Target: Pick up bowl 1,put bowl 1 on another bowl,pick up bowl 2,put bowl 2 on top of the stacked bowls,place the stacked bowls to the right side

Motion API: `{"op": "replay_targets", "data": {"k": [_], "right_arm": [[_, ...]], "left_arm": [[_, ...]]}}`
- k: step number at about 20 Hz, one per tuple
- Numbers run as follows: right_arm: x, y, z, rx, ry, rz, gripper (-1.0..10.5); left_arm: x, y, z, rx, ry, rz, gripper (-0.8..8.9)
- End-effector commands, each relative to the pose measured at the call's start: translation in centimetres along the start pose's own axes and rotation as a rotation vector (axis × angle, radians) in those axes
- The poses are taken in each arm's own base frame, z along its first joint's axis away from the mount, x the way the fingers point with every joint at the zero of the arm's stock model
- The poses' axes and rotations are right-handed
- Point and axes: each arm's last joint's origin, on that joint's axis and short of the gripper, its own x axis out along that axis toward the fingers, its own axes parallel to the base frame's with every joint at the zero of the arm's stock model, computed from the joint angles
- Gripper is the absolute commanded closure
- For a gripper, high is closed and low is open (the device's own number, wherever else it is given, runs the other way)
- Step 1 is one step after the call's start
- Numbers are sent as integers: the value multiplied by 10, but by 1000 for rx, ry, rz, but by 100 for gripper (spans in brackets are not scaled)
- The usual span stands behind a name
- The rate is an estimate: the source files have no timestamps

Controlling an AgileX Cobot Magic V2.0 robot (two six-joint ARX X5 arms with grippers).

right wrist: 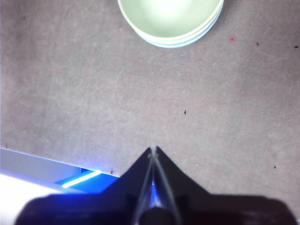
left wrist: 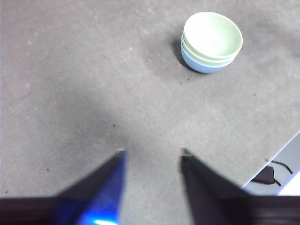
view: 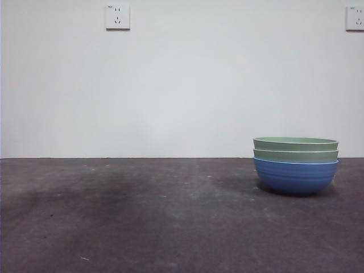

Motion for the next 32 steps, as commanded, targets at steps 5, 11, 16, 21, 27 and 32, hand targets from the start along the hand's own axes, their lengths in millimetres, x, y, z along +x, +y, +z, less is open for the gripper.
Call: {"op": "replay_targets", "data": {"k": [5,11,16,21,27,32], "right_arm": [[2,0,0,7,2,-1,945],[2,-1,1,7,0,-6,945],[2,-1,1,7,0,-6,945],[2,-1,1,7,0,-6,945],[2,-1,1,7,0,-6,945],[2,-1,1,7,0,-6,945]], "left_arm": [[0,0,0,15,-5,3,817],[0,0,1,16,-12,3,817],[-1,1,3,21,-36,33,816],[-36,17,7,84,-324,200,816],[-49,39,-55,72,-783,467,816],[1,48,-141,61,-830,570,816]]}}
